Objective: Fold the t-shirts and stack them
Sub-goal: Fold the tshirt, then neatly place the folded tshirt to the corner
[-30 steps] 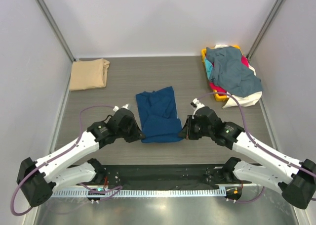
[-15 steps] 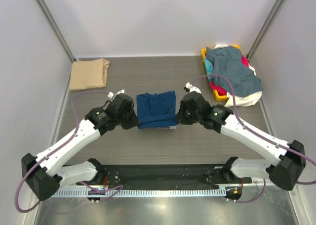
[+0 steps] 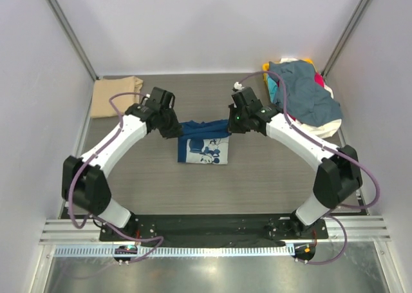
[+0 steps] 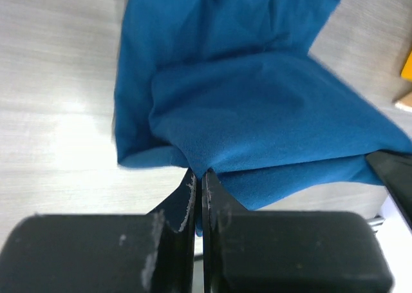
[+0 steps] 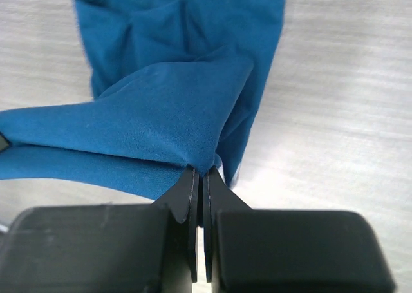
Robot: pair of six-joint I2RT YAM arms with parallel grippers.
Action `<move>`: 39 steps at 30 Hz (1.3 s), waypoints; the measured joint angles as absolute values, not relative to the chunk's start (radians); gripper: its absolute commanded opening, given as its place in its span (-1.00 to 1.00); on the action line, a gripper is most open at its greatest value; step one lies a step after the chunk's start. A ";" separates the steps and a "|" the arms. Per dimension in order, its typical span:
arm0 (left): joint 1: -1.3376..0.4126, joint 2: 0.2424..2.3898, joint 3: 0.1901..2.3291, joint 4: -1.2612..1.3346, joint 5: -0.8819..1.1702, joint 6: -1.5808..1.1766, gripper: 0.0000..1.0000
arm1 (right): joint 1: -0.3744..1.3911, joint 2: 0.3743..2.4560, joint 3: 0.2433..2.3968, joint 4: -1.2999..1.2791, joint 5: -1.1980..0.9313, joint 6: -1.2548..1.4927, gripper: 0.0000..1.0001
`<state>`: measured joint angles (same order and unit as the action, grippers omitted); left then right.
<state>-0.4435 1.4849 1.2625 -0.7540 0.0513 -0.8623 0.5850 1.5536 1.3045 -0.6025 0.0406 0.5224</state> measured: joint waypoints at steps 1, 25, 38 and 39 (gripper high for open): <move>-0.434 1.519 1.290 -0.755 0.058 -0.854 -0.99 | 0.575 1.580 1.322 -0.603 0.038 0.512 -0.98; -0.213 2.392 2.144 -0.999 0.205 -0.740 -0.15 | 0.367 2.189 1.831 -0.664 -0.065 0.431 0.55; -0.161 1.987 1.702 -0.792 0.207 -0.717 0.43 | 0.326 2.084 1.779 -0.637 -0.089 0.421 0.68; -0.165 1.950 1.632 -0.748 0.213 -0.717 0.43 | 0.326 2.048 1.736 -0.633 -0.089 0.421 0.68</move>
<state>-0.1654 1.9499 1.6318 -0.7483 0.2127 -0.7166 0.3256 2.0476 1.7355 -0.6334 -0.0895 0.4206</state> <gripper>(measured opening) 0.711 0.837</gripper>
